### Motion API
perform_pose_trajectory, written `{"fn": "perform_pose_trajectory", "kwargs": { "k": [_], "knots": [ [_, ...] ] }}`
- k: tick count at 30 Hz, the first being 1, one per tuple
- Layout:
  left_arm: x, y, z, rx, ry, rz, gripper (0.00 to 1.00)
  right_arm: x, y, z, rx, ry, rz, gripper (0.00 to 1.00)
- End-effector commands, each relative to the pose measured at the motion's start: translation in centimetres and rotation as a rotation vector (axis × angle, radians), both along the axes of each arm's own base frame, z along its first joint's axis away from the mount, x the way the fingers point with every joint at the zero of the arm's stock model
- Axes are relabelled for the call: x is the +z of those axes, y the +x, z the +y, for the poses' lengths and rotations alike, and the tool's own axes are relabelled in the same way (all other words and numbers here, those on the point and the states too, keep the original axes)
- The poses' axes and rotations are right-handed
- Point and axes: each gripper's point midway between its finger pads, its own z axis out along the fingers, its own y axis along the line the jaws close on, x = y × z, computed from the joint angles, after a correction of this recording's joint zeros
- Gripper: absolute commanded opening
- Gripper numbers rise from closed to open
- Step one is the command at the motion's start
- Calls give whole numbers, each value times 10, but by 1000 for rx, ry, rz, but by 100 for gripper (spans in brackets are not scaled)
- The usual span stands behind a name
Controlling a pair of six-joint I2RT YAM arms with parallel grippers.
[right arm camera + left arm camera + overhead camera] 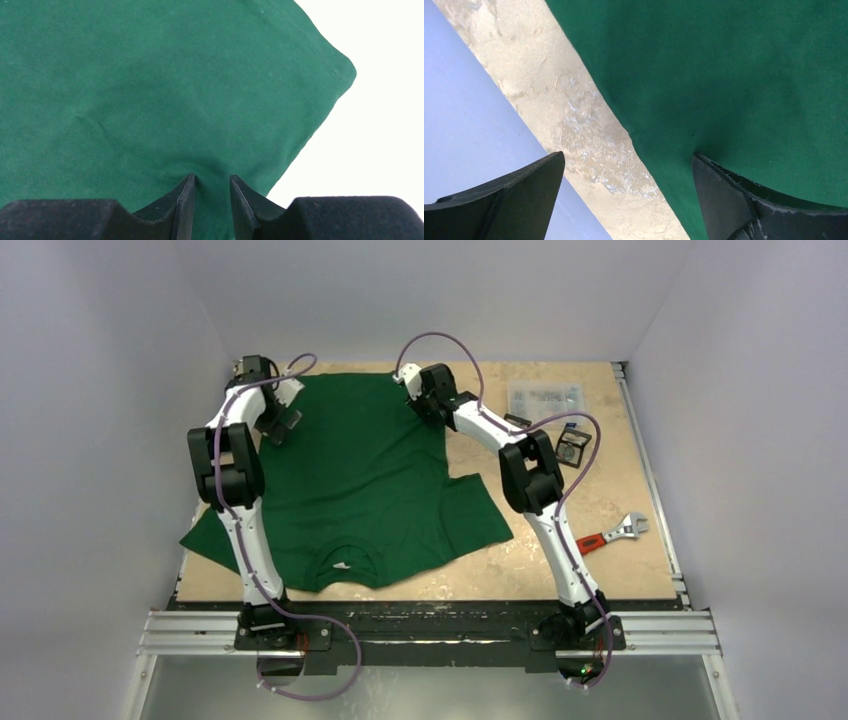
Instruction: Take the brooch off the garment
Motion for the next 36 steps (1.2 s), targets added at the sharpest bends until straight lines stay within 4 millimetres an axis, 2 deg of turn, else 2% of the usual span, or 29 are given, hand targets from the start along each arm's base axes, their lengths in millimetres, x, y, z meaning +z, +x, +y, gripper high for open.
{"fn": "perform_pose_trajectory", "kwargs": {
  "k": [1, 10, 13, 15, 19, 24, 27, 29, 32, 36],
  "knots": [
    [-6, 16, 10, -28, 63, -1, 100, 5, 18, -6, -17, -53, -70, 35],
    [-19, 28, 15, -39, 88, 14, 100, 4, 25, -8, -18, -80, -99, 37],
    [-20, 34, 18, -29, 95, 6, 100, 13, 26, -7, -19, -73, -111, 41],
    [-13, 38, 20, -7, 81, -19, 100, 24, 25, -4, -10, -60, -122, 46],
    [26, 50, 10, 22, 9, -120, 100, 64, 27, 9, 7, -3, -168, 59],
    [112, 51, -13, 30, -107, -298, 100, 142, 23, 16, -3, 95, -260, 75],
    [157, 35, -27, 31, -173, -371, 100, 185, 8, 16, 16, 141, -284, 84],
    [177, 17, -39, 20, -223, -395, 100, 204, -10, 15, 48, 157, -265, 91],
    [193, -16, -56, 13, -304, -401, 100, 216, -45, 10, 104, 166, -189, 99],
    [201, -74, -76, 51, -453, -347, 100, 216, -104, 4, 186, 201, -30, 99]
  ]
}}
